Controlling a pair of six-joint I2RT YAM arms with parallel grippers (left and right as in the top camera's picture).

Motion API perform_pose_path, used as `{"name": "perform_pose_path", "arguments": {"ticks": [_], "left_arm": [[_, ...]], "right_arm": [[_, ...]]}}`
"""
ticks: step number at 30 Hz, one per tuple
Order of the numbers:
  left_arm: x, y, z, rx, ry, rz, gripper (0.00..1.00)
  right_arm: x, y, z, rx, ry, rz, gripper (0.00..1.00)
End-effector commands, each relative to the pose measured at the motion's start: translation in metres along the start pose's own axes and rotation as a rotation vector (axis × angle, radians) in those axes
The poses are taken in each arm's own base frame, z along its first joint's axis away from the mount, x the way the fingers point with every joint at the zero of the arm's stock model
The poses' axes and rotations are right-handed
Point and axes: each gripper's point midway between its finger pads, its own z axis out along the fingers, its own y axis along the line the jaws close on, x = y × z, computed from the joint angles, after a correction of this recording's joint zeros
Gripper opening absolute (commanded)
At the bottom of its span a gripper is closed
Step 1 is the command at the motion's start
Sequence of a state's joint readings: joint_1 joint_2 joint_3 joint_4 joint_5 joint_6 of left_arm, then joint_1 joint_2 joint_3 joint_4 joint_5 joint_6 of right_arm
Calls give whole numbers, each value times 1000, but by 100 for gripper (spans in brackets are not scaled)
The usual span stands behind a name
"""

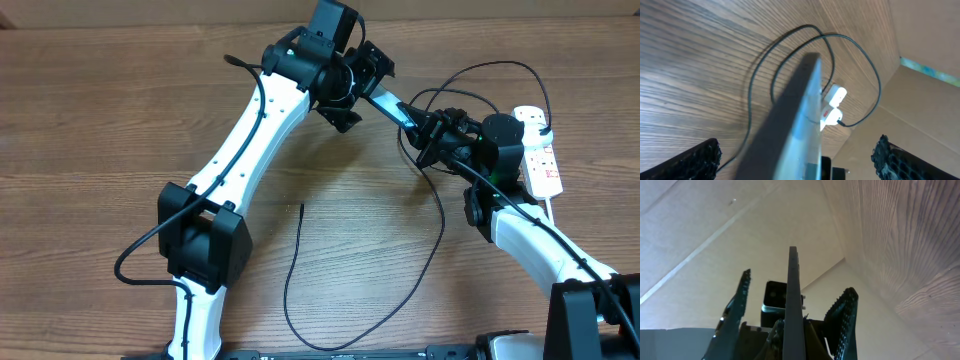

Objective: Plug charger to phone and switch on socket
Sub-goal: 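Regrasp the phone's top end with the left gripper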

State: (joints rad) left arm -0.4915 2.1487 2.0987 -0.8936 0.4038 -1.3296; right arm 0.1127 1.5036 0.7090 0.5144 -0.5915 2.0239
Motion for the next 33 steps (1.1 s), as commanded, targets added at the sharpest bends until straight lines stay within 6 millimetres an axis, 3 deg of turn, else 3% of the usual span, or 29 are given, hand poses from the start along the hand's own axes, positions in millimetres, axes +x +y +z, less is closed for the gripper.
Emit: {"name": "perform_pose_path", "arguments": {"ticks": [1, 5, 13, 19, 27, 33], "left_arm": [[4, -3, 0, 7, -17, -1, 100], [1, -1, 1, -3, -30, -3, 99], [0, 13, 15, -22, -19, -35, 81], [2, 4, 18, 26, 6, -18, 73], [1, -8, 17, 76, 15, 1, 72], [0, -9, 16, 82, 16, 0, 58]], "right_arm": [[6, 16, 0, -39, 15, 110, 4], [6, 16, 0, -39, 16, 110, 4], [7, 15, 0, -34, 22, 110, 3], [8, 14, 0, -32, 25, 110, 4], [9, 14, 0, -27, 31, 110, 4], [9, 14, 0, -27, 31, 110, 4]]}}
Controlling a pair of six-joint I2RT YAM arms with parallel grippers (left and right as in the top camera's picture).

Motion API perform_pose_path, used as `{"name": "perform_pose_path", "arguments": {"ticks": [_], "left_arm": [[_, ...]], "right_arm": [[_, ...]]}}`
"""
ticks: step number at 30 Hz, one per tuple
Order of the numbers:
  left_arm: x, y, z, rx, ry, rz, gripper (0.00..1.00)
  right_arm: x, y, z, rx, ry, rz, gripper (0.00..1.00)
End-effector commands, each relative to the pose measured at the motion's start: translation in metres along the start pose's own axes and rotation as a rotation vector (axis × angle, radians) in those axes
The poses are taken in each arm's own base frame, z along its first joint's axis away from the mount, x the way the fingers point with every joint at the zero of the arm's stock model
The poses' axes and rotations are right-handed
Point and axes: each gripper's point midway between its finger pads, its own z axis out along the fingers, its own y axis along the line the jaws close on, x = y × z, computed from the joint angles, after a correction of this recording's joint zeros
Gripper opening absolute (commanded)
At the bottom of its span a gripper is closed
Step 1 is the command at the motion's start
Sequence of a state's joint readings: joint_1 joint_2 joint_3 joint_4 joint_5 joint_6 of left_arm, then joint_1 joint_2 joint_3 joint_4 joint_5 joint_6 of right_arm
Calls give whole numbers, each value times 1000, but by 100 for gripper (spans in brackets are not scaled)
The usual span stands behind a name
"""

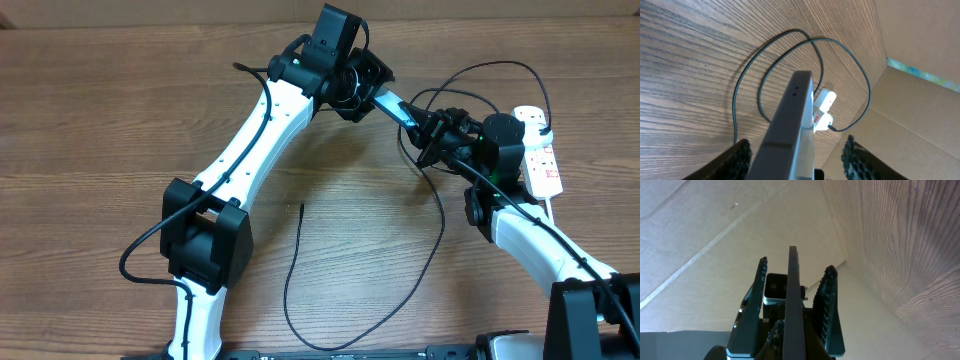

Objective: Plug charger to phone and switch on socket
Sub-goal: 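Regrasp the phone's top end with the left gripper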

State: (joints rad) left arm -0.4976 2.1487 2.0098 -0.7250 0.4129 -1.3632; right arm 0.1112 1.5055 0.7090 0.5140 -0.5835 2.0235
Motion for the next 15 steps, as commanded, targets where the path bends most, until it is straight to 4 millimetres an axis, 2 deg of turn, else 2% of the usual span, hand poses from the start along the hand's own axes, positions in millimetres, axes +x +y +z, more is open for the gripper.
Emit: {"name": "perform_pose_path", "arguments": {"ticks": [1, 6, 11, 15], "left_arm": [[4, -2, -3, 11, 19, -4, 55], [1, -2, -4, 12, 19, -7, 41], [1, -2, -4, 13, 18, -8, 40], [1, -2, -4, 13, 18, -8, 29]], "right_arm": [[11, 13, 0, -23, 40, 109, 4], [11, 13, 0, -23, 40, 109, 4], [11, 13, 0, -23, 40, 109, 4], [9, 10, 0, -11, 32, 119, 4]]}}
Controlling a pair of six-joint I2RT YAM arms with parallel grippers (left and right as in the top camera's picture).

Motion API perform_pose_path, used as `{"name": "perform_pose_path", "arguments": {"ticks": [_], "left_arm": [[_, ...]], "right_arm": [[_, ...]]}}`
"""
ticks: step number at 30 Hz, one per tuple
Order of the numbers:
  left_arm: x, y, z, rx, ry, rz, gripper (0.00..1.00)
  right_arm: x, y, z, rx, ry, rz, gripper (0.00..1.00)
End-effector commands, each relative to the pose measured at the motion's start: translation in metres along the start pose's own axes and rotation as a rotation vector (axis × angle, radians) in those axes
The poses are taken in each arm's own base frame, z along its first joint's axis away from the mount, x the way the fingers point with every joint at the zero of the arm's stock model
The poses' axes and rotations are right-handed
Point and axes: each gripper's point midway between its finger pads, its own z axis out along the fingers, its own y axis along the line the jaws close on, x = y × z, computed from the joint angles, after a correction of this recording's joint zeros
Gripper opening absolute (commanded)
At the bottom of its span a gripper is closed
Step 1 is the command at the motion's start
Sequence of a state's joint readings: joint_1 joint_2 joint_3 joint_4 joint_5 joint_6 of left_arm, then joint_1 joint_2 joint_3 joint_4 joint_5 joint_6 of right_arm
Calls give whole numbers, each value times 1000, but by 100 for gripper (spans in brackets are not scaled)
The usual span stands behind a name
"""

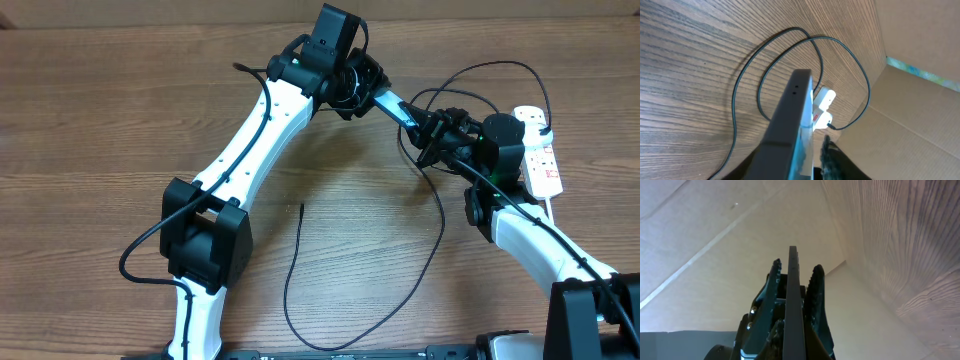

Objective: Plug charger to phone and switch on socket
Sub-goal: 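Regrasp the phone's top end with the left gripper, then open the right gripper and lift the phone upright with the left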

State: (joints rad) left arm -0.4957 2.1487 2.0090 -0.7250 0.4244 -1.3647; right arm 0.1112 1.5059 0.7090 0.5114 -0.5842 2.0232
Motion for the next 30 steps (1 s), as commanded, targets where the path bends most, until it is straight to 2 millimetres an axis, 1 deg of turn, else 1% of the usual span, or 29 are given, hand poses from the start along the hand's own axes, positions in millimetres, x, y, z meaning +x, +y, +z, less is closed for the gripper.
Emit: {"name": "perform_pose_path", "arguments": {"ticks": [1, 2, 3, 6, 15, 16, 18, 19, 22, 30], "left_arm": [[0, -2, -4, 11, 7, -4, 26], [0, -2, -4, 11, 7, -4, 21], [0, -2, -4, 11, 7, -4, 19], [0, -2, -4, 11, 7, -5, 15], [0, -2, -4, 11, 7, -4, 16], [0, -2, -4, 11, 7, -2, 16], [0, -2, -4, 11, 7, 0, 16], [0, -2, -4, 10, 8, 0, 15], [0, -2, -4, 11, 8, 0, 5], [0, -2, -4, 11, 7, -1, 5]], "right_arm": [[9, 9, 0, -9, 30, 121, 4], [9, 9, 0, -8, 29, 122, 4], [9, 9, 0, -8, 30, 122, 4], [9, 9, 0, -8, 30, 122, 4], [9, 9, 0, -8, 30, 122, 4], [9, 9, 0, -8, 30, 122, 5], [9, 9, 0, -8, 30, 122, 14], [9, 9, 0, -8, 30, 122, 16], [9, 9, 0, -8, 30, 122, 17], [9, 9, 0, -8, 30, 122, 27]]}}
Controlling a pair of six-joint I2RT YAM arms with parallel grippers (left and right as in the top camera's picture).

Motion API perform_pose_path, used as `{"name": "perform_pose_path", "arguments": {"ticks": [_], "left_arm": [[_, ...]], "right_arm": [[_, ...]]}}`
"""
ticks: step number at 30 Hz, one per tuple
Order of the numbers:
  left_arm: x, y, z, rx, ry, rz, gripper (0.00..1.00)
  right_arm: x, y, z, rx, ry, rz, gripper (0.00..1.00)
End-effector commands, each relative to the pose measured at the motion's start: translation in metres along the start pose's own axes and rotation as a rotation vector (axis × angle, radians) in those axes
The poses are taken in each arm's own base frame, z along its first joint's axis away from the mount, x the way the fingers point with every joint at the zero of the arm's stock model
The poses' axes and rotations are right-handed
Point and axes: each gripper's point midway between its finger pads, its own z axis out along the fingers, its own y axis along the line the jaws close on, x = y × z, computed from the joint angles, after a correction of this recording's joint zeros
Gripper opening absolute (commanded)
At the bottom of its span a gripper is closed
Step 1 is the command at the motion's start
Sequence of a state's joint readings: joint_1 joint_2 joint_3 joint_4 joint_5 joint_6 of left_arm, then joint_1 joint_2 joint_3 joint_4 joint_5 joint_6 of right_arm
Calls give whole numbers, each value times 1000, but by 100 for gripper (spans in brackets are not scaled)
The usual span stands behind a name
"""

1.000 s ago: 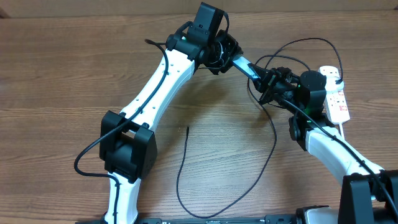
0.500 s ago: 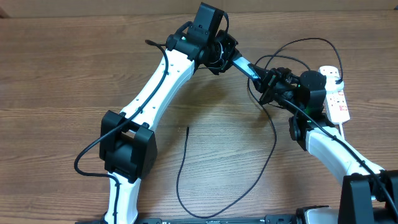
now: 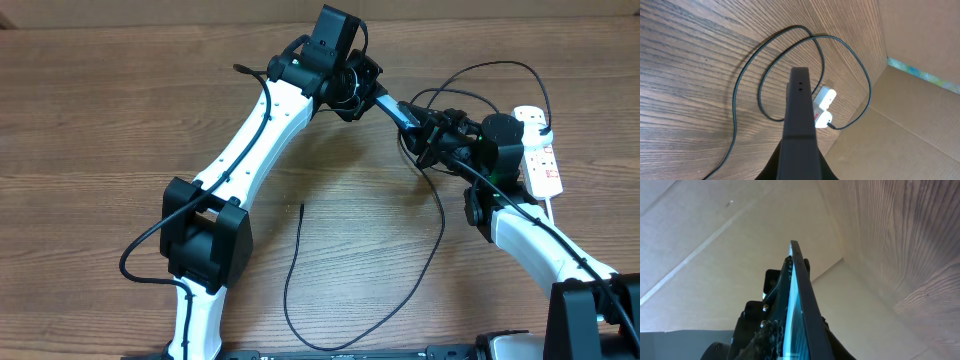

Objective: Plug charger to phone and switch on socket
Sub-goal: 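Open the right gripper and lift the phone upright with the left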

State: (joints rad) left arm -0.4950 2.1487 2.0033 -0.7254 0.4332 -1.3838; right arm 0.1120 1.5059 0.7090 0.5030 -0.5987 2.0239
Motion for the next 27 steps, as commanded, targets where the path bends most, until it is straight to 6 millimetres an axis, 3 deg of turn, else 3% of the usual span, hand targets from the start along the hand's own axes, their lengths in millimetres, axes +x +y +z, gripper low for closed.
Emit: {"name": "perform_pose_path", "arguments": {"ticks": [1, 5, 9, 13, 17, 20, 24, 27], "left_arm": [[-2, -4, -5, 15, -3, 24, 5], [-7, -3, -7, 16, -8, 34, 4], [-17, -3, -13, 29, 2, 47, 5], [-35, -2, -25, 53, 19, 67, 4], [-62, -1, -56, 152, 116, 197, 4], [-63, -2, -82, 272, 233, 356, 4], [-68, 16, -116, 367, 332, 459, 4], [-80, 37, -133, 371, 330, 489, 4]], "right_arm": [[7, 12, 0, -23, 21, 116, 30], [7, 12, 0, -22, 21, 116, 41], [8, 12, 0, -22, 23, 73, 79], [9, 11, 0, -20, 26, -54, 99], [19, 5, -1, 5, 90, -301, 100], [30, -2, -2, 21, 164, -477, 100], [44, -12, -6, 29, 268, -676, 100], [48, -23, -8, 56, 318, -726, 100]]}}
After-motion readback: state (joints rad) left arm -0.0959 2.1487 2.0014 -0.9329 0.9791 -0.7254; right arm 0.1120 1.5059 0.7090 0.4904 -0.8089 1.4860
